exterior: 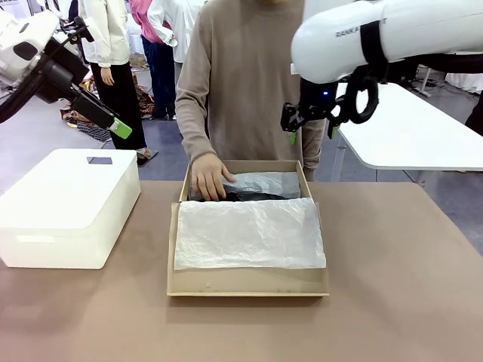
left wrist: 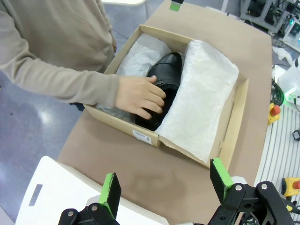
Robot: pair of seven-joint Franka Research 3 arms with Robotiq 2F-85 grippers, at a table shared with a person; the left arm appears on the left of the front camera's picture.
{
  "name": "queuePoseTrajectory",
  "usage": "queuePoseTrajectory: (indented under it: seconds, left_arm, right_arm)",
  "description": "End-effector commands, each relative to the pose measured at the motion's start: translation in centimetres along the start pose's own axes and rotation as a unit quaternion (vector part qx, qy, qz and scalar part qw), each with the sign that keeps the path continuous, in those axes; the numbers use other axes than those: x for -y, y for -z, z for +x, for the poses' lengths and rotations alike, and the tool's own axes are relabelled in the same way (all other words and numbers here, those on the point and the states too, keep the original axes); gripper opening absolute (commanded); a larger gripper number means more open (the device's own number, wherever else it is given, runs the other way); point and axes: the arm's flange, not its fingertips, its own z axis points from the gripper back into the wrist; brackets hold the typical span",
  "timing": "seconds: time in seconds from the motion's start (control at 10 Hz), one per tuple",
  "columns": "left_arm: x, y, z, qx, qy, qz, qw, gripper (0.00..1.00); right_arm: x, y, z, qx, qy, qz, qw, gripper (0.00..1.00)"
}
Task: Pack the shoes into the box.
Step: Close the Shoes Box.
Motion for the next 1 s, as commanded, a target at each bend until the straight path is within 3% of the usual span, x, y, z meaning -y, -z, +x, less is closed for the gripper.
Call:
queuePoseTrajectory:
  seconds: [0.0,0.4,0.6,0.9]
  left_arm:
    - [0.1,0.1,0.0,0.012,-0.005,-0.001,1.0,1.0]
    - [0.1,0.1,0.0,0.012,-0.005,-0.001,1.0,1.0]
    - [0.1,0.1,0.0,0.012,-0.005,-0.001,1.0,1.0]
    - [0.1,0.1,0.0,0.012,-0.005,-0.001,1.0,1.0]
  right_arm:
    - [3.5,0.9,-2.0,0.033,-0.129,0.074,0.988,1.0]
    - [9.0,1.9,-4.1,0.105,-0.316,0.093,0.938,1.0]
    - [10.6,2.8,-4.6,0.118,-0.362,0.112,0.918,1.0]
    - [9.4,2.2,-3.6,0.099,-0.34,0.088,0.931,1.0]
